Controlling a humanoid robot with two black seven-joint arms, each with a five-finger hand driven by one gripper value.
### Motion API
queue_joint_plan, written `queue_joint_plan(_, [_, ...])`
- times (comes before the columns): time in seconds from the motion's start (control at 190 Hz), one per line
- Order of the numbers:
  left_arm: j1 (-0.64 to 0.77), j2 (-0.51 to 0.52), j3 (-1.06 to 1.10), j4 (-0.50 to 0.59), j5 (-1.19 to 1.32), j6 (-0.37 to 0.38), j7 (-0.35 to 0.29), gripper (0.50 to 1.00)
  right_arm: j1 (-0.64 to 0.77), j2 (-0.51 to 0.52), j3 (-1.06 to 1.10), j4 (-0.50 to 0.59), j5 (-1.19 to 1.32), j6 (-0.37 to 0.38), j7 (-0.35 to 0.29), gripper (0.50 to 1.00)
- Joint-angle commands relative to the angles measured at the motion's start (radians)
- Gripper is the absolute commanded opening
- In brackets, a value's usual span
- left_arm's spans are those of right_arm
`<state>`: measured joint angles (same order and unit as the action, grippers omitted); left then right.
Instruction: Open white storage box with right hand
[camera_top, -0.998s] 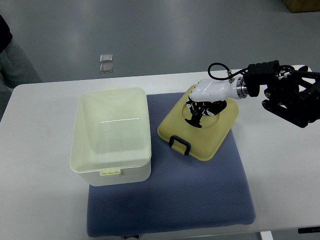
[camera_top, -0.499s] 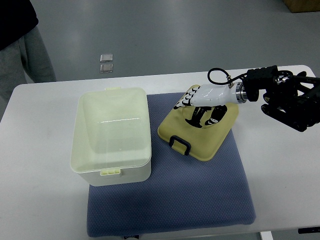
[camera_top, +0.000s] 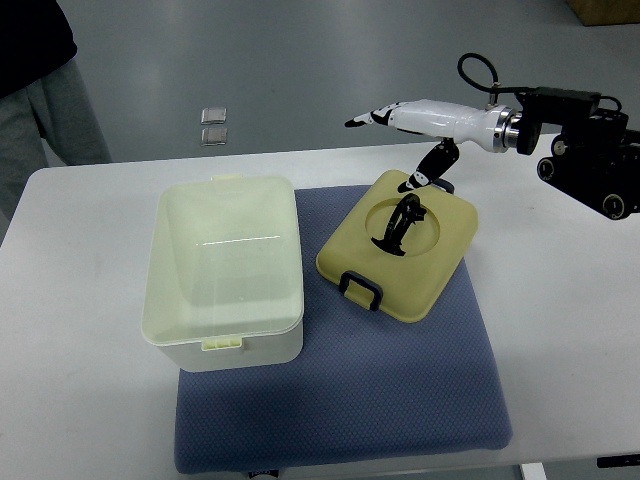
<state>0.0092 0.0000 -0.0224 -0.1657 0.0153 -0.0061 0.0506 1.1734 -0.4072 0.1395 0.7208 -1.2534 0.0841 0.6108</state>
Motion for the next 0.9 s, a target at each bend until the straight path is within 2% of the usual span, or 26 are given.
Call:
queue_joint_plan(0.0, [0.000,0.000,0.001,0.000,0.000,0.000,0.000,1.000,-0.004,-0.010,0.044,0.002,0.179,0.009,0.000,0.930])
queue_joint_plan(0.163, [0.000,0.000,-0.001,0.000,0.000,0.000,0.000,1.000,-0.046,0.005,0.140,-0.006,0.515,0.101,0.000,0.928])
queue_joint_plan(0.362, [0.000,0.000,-0.001,0.000,0.000,0.000,0.000,1.000,-0.159,0.034,0.160,-0.007,0.917,0.095,-0.014,0.928])
queue_joint_plan(0.541, [0.000,0.000,-0.001,0.000,0.000,0.000,0.000,1.000,-0.239,0.074,0.161,-0.041,1.177,0.095,-0.020,0.928])
queue_joint_plan(0.698, [0.000,0.000,-0.001,0.000,0.000,0.000,0.000,1.000,-0.287,0.131,0.164,-0.063,1.439,0.101,-0.121,0.928])
queue_joint_plan(0.893, [0.003,0.000,-0.004,0.000,0.000,0.000,0.000,1.000,-0.310,0.157,0.166,-0.063,1.537,0.094,-0.114,0.930])
